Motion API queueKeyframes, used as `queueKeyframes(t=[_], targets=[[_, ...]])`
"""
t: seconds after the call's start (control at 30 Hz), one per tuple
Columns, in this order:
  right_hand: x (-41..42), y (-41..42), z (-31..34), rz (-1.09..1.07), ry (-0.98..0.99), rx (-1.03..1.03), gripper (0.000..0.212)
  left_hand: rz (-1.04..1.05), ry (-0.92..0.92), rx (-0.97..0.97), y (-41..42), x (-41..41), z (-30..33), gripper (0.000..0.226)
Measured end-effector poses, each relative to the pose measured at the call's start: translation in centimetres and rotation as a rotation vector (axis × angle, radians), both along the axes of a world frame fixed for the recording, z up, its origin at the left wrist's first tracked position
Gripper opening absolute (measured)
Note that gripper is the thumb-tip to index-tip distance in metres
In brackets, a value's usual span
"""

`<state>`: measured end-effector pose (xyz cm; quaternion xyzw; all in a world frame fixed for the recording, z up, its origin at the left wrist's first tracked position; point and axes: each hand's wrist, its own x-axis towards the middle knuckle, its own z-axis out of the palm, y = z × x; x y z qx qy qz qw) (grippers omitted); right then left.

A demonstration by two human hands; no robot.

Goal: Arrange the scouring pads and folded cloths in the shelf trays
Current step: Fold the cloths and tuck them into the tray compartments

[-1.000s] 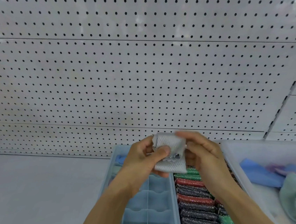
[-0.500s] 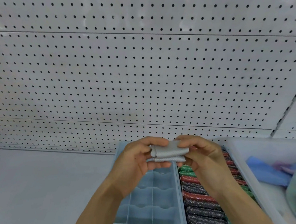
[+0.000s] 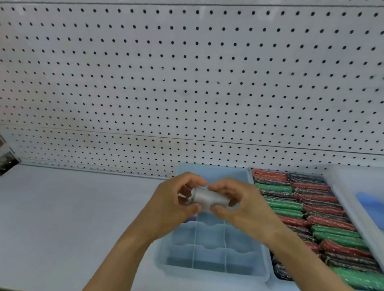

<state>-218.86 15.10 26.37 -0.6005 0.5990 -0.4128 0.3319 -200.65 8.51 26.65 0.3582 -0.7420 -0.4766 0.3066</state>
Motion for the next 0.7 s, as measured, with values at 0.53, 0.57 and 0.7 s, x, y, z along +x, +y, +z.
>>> queueKeyframes(t=[0.53,0.57,0.7], targets=[[6.0,-3.7,-7.9,0.018,0.776,0.191,0.026,-0.16,-0.382,0.001,-1.2,5.7,-9.2,0.095],[6.3,-3.8,-7.8,0.034,0.812,0.186,0.025,-0.152,-0.382,0.025,-1.1,5.7,-9.4,0.098],[7.0,-4.2,-7.8,0.091,0.945,0.226,0.021,-0.134,-0.351,0.08,-1.0,5.7,-9.6,0.103]])
